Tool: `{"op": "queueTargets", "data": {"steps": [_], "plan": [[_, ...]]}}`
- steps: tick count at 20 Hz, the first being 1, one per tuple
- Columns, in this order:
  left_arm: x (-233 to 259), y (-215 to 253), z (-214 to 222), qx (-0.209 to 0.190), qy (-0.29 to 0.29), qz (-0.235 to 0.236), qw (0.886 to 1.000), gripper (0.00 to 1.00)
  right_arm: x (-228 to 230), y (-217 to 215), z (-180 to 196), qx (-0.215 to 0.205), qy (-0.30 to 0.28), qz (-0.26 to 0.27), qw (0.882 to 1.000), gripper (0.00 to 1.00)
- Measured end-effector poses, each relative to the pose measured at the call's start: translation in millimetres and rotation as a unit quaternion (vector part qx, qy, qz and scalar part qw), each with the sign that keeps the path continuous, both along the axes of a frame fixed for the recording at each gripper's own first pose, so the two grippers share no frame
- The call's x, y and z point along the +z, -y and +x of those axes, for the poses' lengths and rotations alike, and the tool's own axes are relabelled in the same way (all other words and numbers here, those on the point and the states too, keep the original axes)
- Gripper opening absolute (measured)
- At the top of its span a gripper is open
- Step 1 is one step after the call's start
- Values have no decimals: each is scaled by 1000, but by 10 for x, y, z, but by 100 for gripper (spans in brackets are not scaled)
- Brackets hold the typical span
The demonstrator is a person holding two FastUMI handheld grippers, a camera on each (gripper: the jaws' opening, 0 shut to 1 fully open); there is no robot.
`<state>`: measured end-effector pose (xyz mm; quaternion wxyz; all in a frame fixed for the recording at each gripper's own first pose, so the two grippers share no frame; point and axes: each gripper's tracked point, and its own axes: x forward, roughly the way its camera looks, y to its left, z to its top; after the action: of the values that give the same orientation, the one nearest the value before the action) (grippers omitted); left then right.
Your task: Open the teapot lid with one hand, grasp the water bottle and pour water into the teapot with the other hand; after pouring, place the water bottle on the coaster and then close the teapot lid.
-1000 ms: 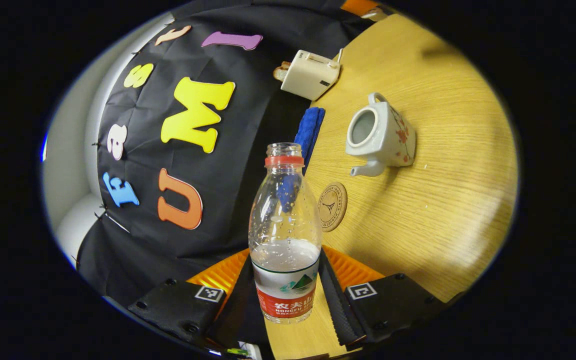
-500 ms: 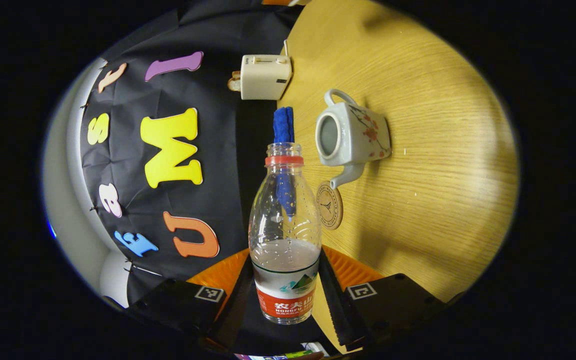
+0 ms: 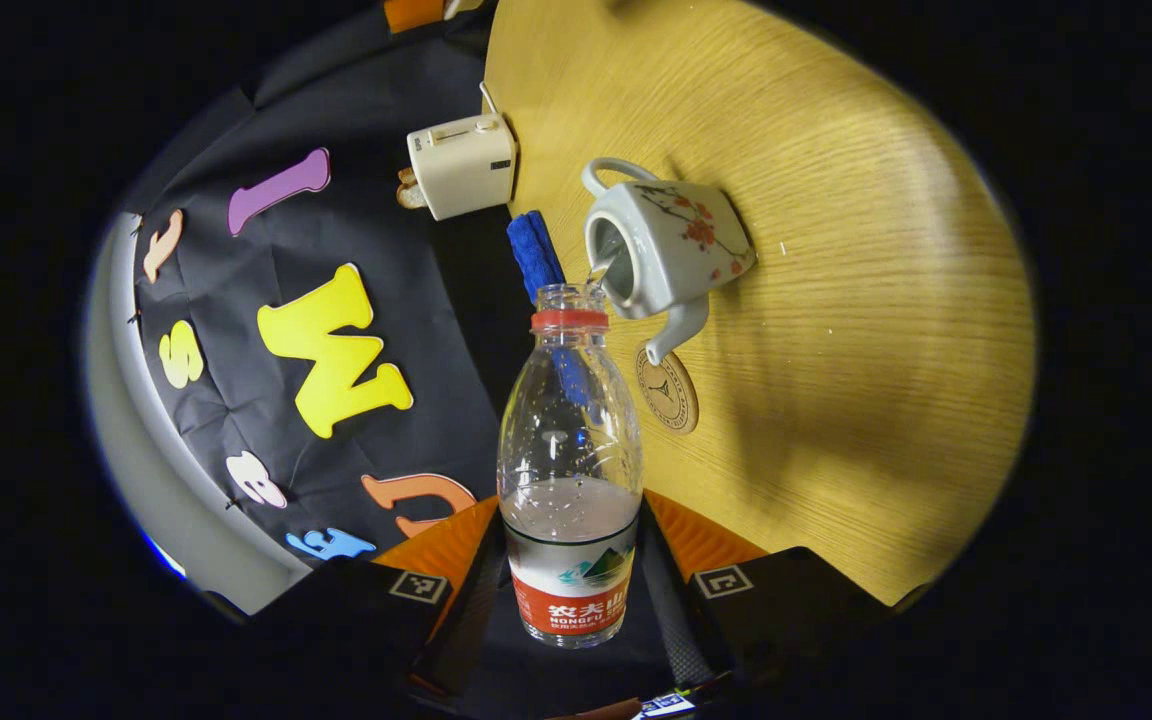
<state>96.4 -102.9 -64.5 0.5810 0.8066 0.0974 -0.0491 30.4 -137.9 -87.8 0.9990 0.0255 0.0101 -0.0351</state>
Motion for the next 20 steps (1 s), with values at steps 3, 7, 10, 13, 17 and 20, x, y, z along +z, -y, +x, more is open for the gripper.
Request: {"op": "queueTargets", "data": {"steps": [3,7,10,13,17,20], "plan": [[58,26,22,-4,2,28,1000,74,-8,46,9,-3,-1,4,1000,0],[179,89,-4,-14,16,80,997,79,-47,73,29,-3,-8,10,1000,0],[265,132,-16,-20,21,125,992,74,-28,109,21,-6,-6,7,1000,0],[303,154,-4,-26,28,157,987,75,-16,172,28,-10,-5,14,1000,0],[284,159,5,-27,24,165,986,74,-21,222,29,-13,-7,21,1000,0],[283,140,21,-25,19,169,985,75,-37,227,32,-12,-8,22,1000,0]]}}
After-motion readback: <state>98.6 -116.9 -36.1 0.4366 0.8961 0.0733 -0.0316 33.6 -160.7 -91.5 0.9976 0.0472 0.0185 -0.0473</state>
